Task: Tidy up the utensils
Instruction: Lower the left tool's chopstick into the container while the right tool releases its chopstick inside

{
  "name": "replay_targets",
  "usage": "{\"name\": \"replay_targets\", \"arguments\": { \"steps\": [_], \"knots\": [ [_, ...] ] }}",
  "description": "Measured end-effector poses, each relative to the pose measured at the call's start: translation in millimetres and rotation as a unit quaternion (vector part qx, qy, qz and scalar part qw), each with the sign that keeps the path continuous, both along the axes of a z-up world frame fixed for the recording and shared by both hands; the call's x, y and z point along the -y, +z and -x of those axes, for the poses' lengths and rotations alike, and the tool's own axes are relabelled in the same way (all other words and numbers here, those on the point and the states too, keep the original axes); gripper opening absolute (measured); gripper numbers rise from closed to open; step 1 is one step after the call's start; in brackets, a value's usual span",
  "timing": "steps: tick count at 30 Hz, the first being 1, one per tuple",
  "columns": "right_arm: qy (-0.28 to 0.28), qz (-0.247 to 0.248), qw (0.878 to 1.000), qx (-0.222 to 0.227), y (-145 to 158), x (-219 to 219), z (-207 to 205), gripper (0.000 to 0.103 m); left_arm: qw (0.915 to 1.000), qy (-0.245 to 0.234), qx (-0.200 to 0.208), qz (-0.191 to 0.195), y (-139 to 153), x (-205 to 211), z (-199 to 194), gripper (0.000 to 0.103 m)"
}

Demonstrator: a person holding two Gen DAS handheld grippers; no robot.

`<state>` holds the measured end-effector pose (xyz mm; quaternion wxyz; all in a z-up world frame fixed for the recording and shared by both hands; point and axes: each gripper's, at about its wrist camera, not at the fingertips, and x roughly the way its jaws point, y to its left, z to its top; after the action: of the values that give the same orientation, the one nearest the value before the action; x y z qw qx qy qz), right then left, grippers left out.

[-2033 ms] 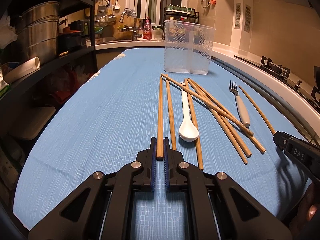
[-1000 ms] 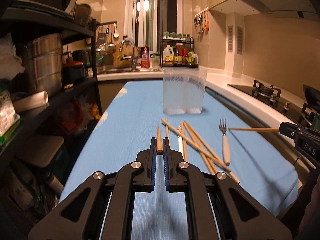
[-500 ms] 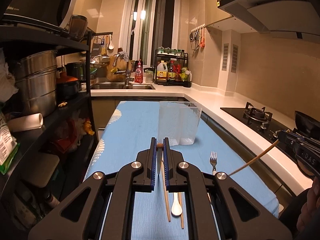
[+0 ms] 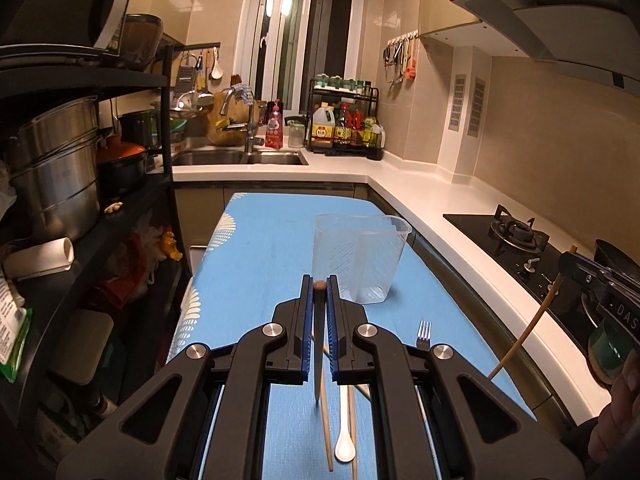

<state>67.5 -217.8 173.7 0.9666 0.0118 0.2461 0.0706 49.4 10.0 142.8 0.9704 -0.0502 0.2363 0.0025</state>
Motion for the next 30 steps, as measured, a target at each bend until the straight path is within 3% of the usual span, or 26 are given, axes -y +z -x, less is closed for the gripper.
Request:
{"name": "replay_targets", "arguments": {
  "steps": [5, 16, 23, 30],
  "knots": [
    [0.001, 0.0, 1.0, 0.007, 11.2, -3.3, -20.1, 0.006, 0.9997, -0.003, -0.023, 0.002, 16.2, 2.9, -23.0, 0.007],
    [0.021, -0.002, 0.999, 0.033, 53.4, -18.0, -68.4, 0.006, 0.9993, -0.021, -0.031, -0.002, 60.9, 4.6, -62.2, 0.007],
    [0.04, -0.012, 0.997, 0.061, 98.3, -32.9, -111.0, 0.006, 0.9996, -0.027, -0.013, -0.001, 106.3, 1.6, -101.1, 0.007],
    [0.054, -0.012, 0.994, 0.093, 127.2, -56.5, -154.7, 0.006, 0.9991, -0.028, 0.033, 0.005, 153.3, 0.6, -143.2, 0.007]
  ]
}}
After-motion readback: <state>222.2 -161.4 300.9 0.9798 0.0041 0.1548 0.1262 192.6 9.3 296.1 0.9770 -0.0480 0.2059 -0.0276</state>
